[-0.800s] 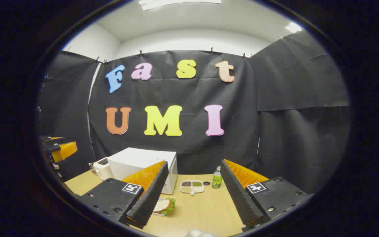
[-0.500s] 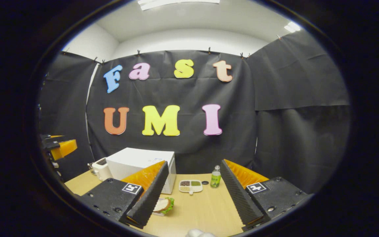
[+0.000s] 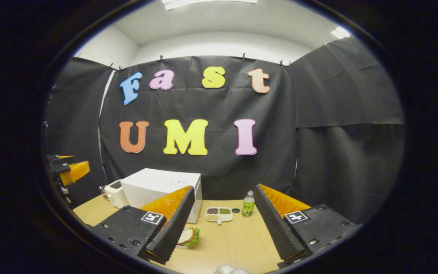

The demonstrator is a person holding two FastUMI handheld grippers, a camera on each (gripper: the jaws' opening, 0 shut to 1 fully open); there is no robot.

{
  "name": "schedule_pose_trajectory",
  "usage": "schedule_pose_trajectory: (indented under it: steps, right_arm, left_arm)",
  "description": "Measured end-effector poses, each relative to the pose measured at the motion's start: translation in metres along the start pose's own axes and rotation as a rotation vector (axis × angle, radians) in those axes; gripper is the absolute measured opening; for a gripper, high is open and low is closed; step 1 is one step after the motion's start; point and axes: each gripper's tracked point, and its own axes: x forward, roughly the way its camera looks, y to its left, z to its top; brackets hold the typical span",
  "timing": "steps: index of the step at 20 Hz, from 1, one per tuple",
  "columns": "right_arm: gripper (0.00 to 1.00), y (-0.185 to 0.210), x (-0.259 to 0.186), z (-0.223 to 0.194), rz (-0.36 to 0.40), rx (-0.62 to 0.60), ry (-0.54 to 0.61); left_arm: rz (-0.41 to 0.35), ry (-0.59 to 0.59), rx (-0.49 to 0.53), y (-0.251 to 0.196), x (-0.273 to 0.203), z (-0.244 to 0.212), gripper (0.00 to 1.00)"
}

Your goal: Open the microwave oven with the left hand, put the food in, and close the microwave oven.

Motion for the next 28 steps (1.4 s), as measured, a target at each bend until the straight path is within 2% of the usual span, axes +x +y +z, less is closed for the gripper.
schedule_pose_trajectory:
  steps: [1, 2, 3, 5, 6, 7, 8, 9, 10, 11, 12, 13, 14, 15, 16, 17, 20, 21, 22, 23, 25, 26, 27, 28]
  right_arm:
    - [0.92, 0.001, 0.001, 0.001, 0.004, 0.005, -0.003]
    - [0.92, 0.001, 0.001, 0.002, 0.008, 0.011, -0.006]
    - [0.92, 0.000, 0.002, 0.004, 0.011, 0.016, -0.012]
    - [0.92, -0.003, 0.003, 0.006, 0.012, 0.024, -0.021]
    - [1.00, -0.005, 0.003, 0.007, 0.011, 0.023, -0.021]
    - [0.92, -0.009, 0.004, 0.005, 0.005, 0.018, -0.014]
    - [1.00, -0.012, 0.004, 0.004, 0.002, 0.012, -0.008]
    - [1.00, -0.016, 0.004, 0.004, -0.007, 0.009, -0.004]
    - [0.92, -0.021, 0.003, 0.005, -0.017, 0.011, -0.002]
    - [0.92, -0.025, 0.003, 0.005, -0.023, 0.018, 0.000]
    - [1.00, -0.028, 0.003, 0.005, -0.031, 0.018, 0.005]
    - [0.92, -0.034, 0.004, 0.002, -0.045, 0.009, 0.014]
    - [0.92, -0.040, 0.003, 0.001, -0.062, 0.000, 0.020]
    - [1.00, -0.046, 0.003, 0.000, -0.078, -0.006, 0.029]
    - [1.00, -0.050, 0.002, 0.000, -0.091, -0.007, 0.035]
    - [0.92, -0.055, 0.002, -0.001, -0.109, -0.008, 0.042]
    - [0.92, -0.069, -0.001, -0.008, -0.162, -0.022, 0.063]
    - [1.00, -0.073, -0.002, -0.012, -0.181, -0.032, 0.073]
    - [0.92, -0.077, -0.003, -0.014, -0.196, -0.040, 0.082]
    - [1.00, -0.078, -0.003, -0.017, -0.207, -0.048, 0.089]
    - [1.00, -0.082, -0.005, -0.021, -0.229, -0.050, 0.105]
    - [0.92, -0.083, -0.005, -0.022, -0.236, -0.048, 0.111]
    - [0.92, -0.083, -0.004, -0.022, -0.243, -0.049, 0.116]
    - [1.00, -0.084, -0.006, -0.021, -0.248, -0.055, 0.117]
  left_arm:
    - [-0.001, 0.003, -0.001, -0.001, 0.005, -0.003, 0.96]
    - [0.002, 0.003, 0.000, 0.000, 0.010, -0.007, 1.00]
    - [0.003, 0.002, 0.002, -0.001, 0.015, -0.010, 0.96]
    - [-0.002, -0.009, 0.004, -0.009, 0.028, -0.017, 0.96]
    - [-0.018, -0.015, 0.001, -0.016, 0.037, -0.021, 0.96]
    - [-0.033, -0.017, -0.003, -0.024, 0.046, -0.025, 0.96]
    - [-0.047, -0.024, -0.004, -0.031, 0.055, -0.032, 0.96]
    - [-0.059, -0.030, -0.002, -0.040, 0.065, -0.037, 0.96]
    - [-0.070, -0.034, 0.004, -0.048, 0.075, -0.044, 0.96]
    - [-0.077, -0.040, 0.010, -0.057, 0.086, -0.053, 0.96]
    - [-0.083, -0.027, 0.011, -0.065, 0.096, -0.065, 0.96]
    - [-0.101, -0.023, 0.006, -0.076, 0.107, -0.076, 0.96]
    - [-0.110, -0.011, 0.006, -0.086, 0.119, -0.089, 0.96]
    - [-0.113, 0.019, 0.017, -0.093, 0.130, -0.105, 0.96]
    - [-0.115, 0.040, 0.019, -0.099, 0.142, -0.121, 0.96]
    - [-0.123, 0.066, 0.012, -0.108, 0.154, -0.138, 0.96]
    - [-0.135, 0.140, -0.028, -0.127, 0.187, -0.187, 0.97]
    - [-0.138, 0.162, -0.040, -0.133, 0.199, -0.204, 0.89]
    - [-0.140, 0.175, -0.048, -0.138, 0.209, -0.217, 0.97]
    - [-0.137, 0.178, -0.043, -0.141, 0.221, -0.227, 0.97]
    - [-0.123, 0.191, -0.033, -0.144, 0.243, -0.245, 0.96]
    - [-0.122, 0.196, -0.035, -0.146, 0.250, -0.253, 0.94]
    - [-0.121, 0.204, -0.037, -0.147, 0.255, -0.257, 0.94]
    - [-0.120, 0.207, -0.042, -0.147, 0.259, -0.261, 0.89]
